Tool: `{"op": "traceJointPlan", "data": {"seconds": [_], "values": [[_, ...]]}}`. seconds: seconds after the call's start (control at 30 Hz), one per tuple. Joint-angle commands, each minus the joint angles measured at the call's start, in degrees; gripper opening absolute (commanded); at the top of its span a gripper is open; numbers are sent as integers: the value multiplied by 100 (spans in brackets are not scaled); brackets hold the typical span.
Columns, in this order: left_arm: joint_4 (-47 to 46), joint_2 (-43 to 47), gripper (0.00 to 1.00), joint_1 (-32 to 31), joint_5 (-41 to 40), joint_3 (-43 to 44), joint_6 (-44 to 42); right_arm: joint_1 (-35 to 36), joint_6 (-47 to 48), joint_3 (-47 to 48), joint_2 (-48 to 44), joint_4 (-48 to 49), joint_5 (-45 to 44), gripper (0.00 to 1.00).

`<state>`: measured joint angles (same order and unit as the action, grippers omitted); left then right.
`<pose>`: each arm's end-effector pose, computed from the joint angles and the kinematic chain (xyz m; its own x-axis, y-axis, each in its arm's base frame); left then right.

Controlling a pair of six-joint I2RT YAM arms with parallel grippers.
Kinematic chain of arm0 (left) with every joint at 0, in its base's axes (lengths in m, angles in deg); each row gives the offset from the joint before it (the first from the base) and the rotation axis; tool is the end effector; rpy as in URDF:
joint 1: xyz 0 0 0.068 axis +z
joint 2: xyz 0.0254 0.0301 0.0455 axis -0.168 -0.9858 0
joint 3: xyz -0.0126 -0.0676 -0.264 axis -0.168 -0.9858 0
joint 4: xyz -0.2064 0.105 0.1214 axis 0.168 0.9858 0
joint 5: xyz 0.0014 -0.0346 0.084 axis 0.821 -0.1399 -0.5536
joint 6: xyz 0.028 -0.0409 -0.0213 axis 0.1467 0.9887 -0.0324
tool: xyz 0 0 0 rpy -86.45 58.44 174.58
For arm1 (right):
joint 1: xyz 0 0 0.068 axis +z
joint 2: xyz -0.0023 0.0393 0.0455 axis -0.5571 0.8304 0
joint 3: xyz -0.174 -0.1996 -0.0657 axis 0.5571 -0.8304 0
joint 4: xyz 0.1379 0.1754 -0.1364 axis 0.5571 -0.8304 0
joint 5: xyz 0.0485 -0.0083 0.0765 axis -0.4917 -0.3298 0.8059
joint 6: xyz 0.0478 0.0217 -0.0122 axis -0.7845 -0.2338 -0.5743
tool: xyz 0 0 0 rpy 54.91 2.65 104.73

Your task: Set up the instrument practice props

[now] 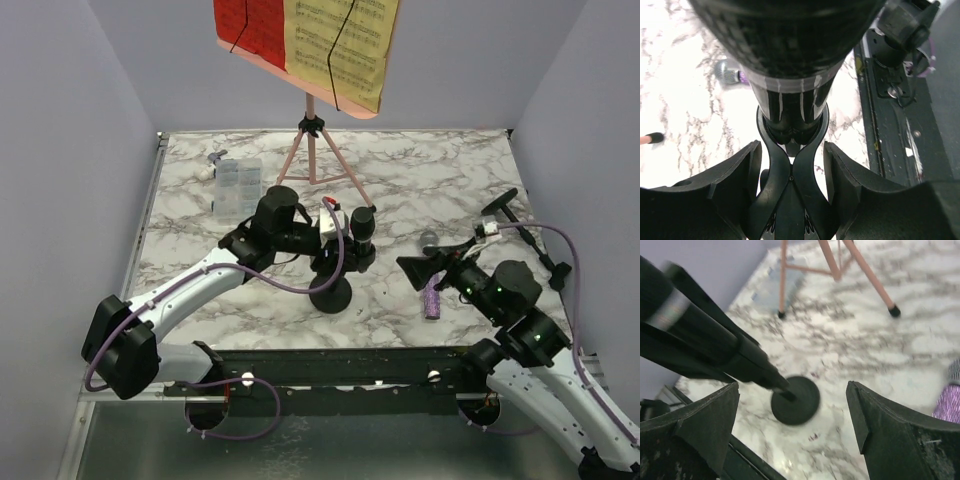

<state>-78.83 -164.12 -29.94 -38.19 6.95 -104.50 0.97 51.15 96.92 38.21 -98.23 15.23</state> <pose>0.2059 -0.2055 0.3054 -0.0021 0.2425 -0.9702 0.9998 -0.0211 -0.0074 0.0937 0.0661 0.3245 -0.2945 0.3193 -0.9007 -0.5106 0.7441 0.4307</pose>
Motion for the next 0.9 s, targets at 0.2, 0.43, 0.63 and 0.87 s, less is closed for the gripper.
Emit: {"op": "traceJointPlan", "data": {"seconds": [0.2, 0.43, 0.63, 0.87], "values": [[-1806, 953, 0, -23, -1993, -583, 988, 54, -388, -1770, 1095, 2472, 1773, 95], [-2395, 1291, 0, -28, -2868, -976, 2078, 1348, 575, -2181, 3711, 6380, 515, 95], [-3033, 1630, 0, -71, -3011, -1553, 2520, 1932, 1406, -2021, 5974, 9056, -763, 94], [-3191, 1781, 0, -80, -3101, -1666, 2698, 2108, 1697, -1724, 7523, 10033, -884, 70]]}}
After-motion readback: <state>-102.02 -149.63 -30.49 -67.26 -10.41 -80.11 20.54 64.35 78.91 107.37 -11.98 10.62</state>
